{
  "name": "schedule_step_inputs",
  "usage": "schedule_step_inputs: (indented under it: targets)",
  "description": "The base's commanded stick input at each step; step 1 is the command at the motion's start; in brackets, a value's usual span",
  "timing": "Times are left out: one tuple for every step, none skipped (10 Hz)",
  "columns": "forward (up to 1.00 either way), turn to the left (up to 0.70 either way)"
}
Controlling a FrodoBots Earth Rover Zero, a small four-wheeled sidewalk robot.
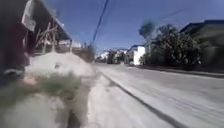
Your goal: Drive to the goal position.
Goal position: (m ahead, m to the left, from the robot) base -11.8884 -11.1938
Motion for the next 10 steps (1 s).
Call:
schedule_step_inputs:
  targets:
    - [0.0, -0.7]
    - [0.0, -0.7]
    - [0.0, -0.7]
    - [0.0, -0.7]
    - [0.0, -0.7]
    - [0.0, -0.7]
    - [0.0, -0.7]
    - [0.0, -0.7]
    - [0.0, -0.7]
    - [0.0, -0.7]
